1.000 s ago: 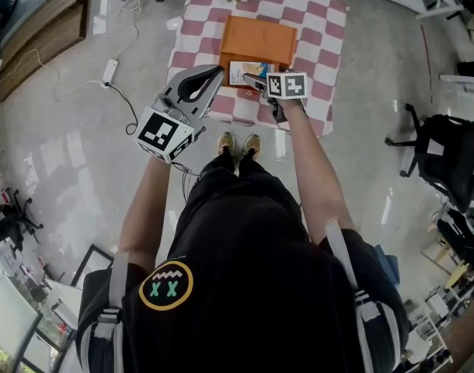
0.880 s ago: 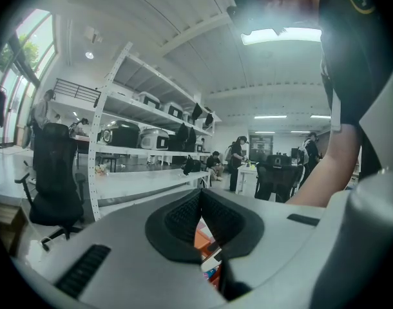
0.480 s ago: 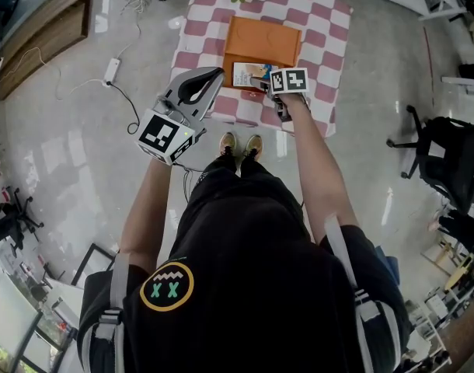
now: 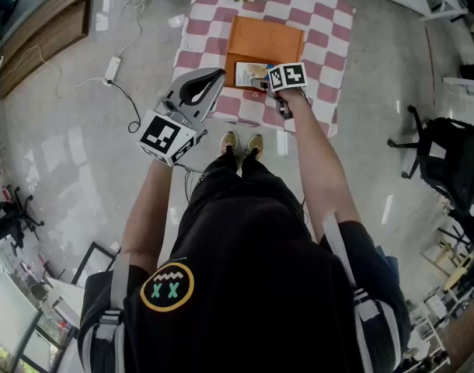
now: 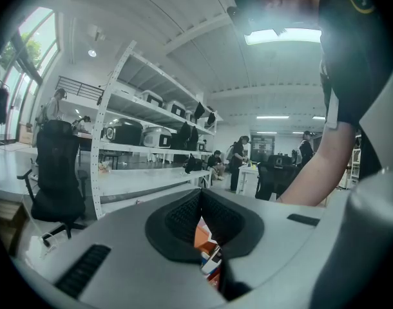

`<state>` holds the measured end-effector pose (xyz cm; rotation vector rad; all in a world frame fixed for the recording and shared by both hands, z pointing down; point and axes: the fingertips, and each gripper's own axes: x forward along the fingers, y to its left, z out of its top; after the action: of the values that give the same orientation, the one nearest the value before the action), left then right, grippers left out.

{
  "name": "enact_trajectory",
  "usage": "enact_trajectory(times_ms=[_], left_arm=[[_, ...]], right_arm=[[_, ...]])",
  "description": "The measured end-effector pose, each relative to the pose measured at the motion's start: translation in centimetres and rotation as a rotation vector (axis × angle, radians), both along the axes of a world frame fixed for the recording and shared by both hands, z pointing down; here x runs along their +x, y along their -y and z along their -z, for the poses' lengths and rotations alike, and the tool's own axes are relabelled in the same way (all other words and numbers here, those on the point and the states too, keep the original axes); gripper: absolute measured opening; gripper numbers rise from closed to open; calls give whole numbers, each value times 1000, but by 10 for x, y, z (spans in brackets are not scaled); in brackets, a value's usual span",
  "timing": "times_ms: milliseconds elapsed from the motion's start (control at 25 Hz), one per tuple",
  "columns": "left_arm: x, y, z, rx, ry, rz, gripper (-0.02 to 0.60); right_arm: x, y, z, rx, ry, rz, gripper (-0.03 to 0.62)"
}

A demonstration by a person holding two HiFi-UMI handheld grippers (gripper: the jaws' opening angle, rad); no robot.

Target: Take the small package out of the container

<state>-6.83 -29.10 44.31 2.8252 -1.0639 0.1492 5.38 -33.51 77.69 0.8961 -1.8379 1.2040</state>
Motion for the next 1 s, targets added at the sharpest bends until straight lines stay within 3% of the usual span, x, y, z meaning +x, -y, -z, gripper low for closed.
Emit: enact_trajectory(times_ms=[360, 600, 720, 920, 1000], left_arm=[[1, -6, -2, -2, -2, 3, 17], [-1, -9, -3, -5, 5, 12, 17], [-2, -9, -4, -8, 8, 16, 17], [-6, -12, -4, -11, 6, 19, 17], [-6, -12, -4, -13, 8, 19, 17]], right_arm=[[-9, -6, -7, -43, 34, 7, 502], [-17, -8, -9, -108, 147, -53, 490], [-18, -8, -9, -125, 163, -32, 477], [-26, -8, -5, -130, 209, 10, 422], [-28, -5, -2, -127, 246, 0, 364]])
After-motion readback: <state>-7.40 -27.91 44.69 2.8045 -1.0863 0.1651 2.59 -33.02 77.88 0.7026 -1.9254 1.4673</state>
